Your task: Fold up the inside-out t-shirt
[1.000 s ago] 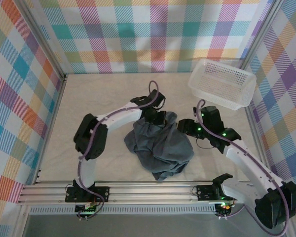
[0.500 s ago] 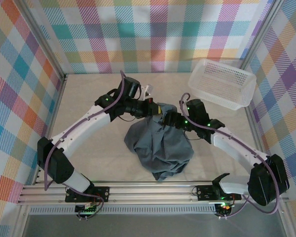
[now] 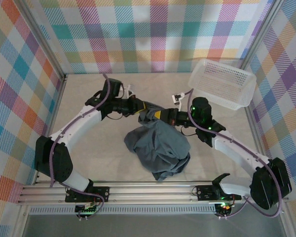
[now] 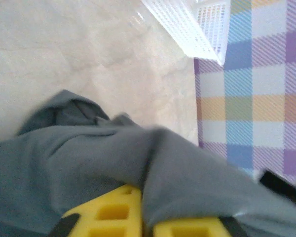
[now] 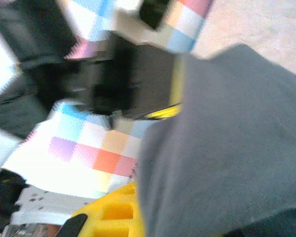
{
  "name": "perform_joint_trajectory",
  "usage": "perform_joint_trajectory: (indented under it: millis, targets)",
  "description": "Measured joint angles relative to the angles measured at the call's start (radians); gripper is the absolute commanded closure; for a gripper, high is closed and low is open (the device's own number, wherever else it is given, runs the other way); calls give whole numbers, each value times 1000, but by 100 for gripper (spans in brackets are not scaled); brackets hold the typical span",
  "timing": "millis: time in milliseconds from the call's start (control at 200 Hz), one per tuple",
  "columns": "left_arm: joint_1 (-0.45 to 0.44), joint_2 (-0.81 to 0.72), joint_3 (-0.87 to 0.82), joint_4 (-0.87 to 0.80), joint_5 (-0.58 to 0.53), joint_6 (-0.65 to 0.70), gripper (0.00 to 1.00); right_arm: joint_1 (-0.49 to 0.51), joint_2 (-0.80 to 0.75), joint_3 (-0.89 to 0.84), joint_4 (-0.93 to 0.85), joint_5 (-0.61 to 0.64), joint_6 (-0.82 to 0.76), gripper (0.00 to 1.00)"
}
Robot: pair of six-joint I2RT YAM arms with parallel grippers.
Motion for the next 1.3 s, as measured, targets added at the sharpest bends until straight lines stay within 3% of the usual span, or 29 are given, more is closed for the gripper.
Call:
perform_joint_trajectory:
  millis: [105,185,290,460,585,750,940,1010,1130,1200,1300]
  targets:
    - [13,-8,-17,43,34,7,63,-1,-16,0,37,-36,17,100]
    - [5,-56,-17,35,37,50,57,-2,-14,0,39,-50,17,100]
    - [-6,-161,-17,-17,-11,124,55,-3,-12,0,37,-56,14,100]
    - [-84,-287,-28,-103,-191,246,55,-3,4,0,26,-63,6,100]
    - [-114,-286,-105,-106,-241,279,53,-3,15,0,18,-69,5,100]
    - [-138,-276,-234,-90,-340,342,44,-3,15,1,-5,-69,2,100]
    - [-143,-225,-245,-18,-383,349,44,-3,26,8,-5,-81,3,100]
    - [-143,-194,-243,9,-383,349,51,-3,28,8,-6,-81,5,100]
    - [-143,-151,-225,21,-393,346,78,-3,28,10,-10,-80,5,100]
    - [-143,-148,-214,24,-401,338,100,-4,28,19,-34,-77,2,100]
    - [-141,-172,-192,24,-397,316,100,-20,27,31,-79,-63,-6,99]
